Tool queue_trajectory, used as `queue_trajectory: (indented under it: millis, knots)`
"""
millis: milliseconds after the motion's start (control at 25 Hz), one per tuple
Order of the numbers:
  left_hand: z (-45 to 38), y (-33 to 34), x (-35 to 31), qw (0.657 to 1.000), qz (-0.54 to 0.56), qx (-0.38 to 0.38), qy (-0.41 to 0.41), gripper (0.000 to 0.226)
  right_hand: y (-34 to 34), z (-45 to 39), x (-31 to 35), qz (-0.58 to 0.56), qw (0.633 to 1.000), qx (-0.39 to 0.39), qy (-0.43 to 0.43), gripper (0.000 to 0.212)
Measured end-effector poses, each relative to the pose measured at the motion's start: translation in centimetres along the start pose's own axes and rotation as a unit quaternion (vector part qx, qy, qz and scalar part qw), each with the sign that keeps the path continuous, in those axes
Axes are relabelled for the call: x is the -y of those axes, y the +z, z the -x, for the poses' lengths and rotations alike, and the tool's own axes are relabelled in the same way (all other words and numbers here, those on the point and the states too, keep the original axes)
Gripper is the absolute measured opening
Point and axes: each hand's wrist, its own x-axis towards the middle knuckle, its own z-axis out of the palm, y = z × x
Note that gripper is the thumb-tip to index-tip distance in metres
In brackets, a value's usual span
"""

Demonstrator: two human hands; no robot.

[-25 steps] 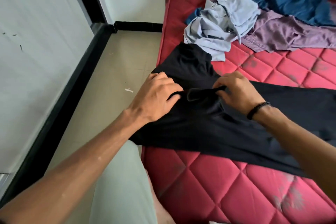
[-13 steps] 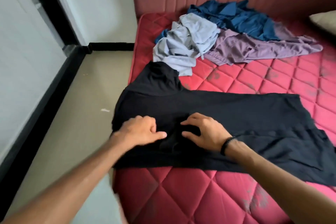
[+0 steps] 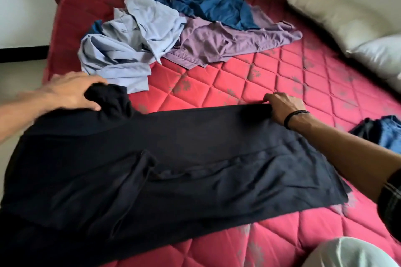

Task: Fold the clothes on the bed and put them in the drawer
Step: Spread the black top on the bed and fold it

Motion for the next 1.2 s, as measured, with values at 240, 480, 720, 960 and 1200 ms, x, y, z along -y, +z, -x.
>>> queue_trajectory:
  millis: [240, 480, 720, 960, 1200]
  knots:
    - [6.5, -1.4, -0.6, 0.983, 0.077, -0.163, 0.025, 0.045, -2.1, 4.2, -1.8, 0.013, 0.995, -0.094, 0.006, 0.024]
    - [20.5, -2.6, -3.2, 0.985, 0.110, -0.099, 0.084, 0.060, -1.2, 15.0, -4.4, -0.004, 0.998, -0.054, 0.025, 0.015]
    - [31.4, -4.8, -5.9, 0.985, 0.137, -0.100, 0.037, 0.076, -0.2, 19.6, -6.6, -0.069, 0.989, -0.067, 0.113, 0.016]
    - [37.3, -4.5, -9.4, 0.996, 0.073, 0.010, 0.056, 0.056, 0.5, 21.6, -6.3, 0.044, 0.990, 0.088, 0.102, 0.030]
    - [37.4, -3.3, -10.3, 0.989, 0.133, -0.021, 0.059, 0.038, -4.2, 26.3, 14.1, -0.310, 0.894, -0.083, -0.314, 0.076]
